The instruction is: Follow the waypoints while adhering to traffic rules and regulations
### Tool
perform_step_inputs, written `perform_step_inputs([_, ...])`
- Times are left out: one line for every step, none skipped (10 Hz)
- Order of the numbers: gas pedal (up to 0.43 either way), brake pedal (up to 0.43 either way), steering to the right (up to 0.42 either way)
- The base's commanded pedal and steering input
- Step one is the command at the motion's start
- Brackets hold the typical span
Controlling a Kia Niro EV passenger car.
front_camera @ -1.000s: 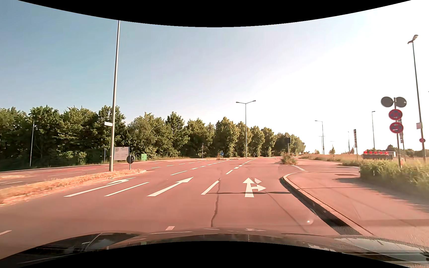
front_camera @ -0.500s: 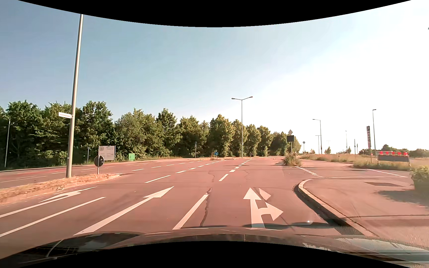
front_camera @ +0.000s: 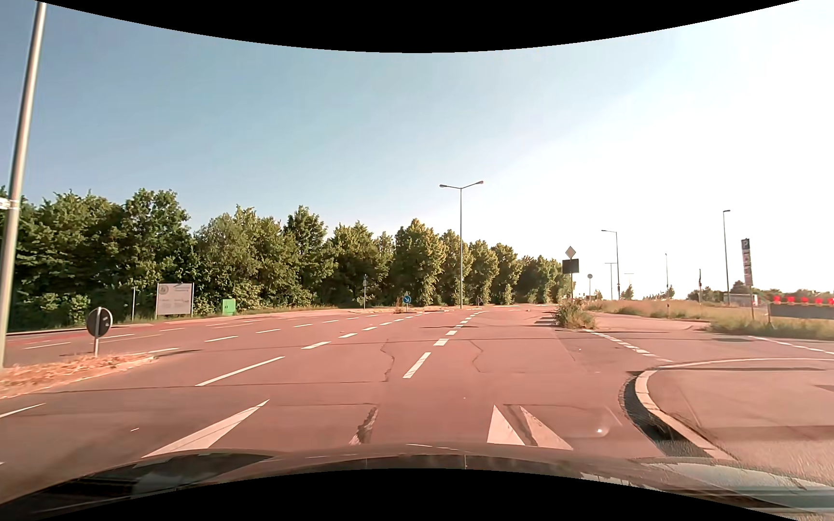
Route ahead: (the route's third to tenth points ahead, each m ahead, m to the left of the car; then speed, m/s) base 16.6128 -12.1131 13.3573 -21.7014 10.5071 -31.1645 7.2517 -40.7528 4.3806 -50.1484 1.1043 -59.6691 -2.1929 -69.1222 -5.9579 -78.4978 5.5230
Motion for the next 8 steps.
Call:
perform_step_inputs([0.000,0.012,0.062])
perform_step_inputs([0.000,0.012,0.069])
perform_step_inputs([0.000,0.006,0.070])
perform_step_inputs([0.000,0.012,0.071])
perform_step_inputs([0.000,0.012,0.081])
perform_step_inputs([0.000,0.006,0.094])
perform_step_inputs([0.000,0.012,0.113])
perform_step_inputs([0.000,0.012,0.131])
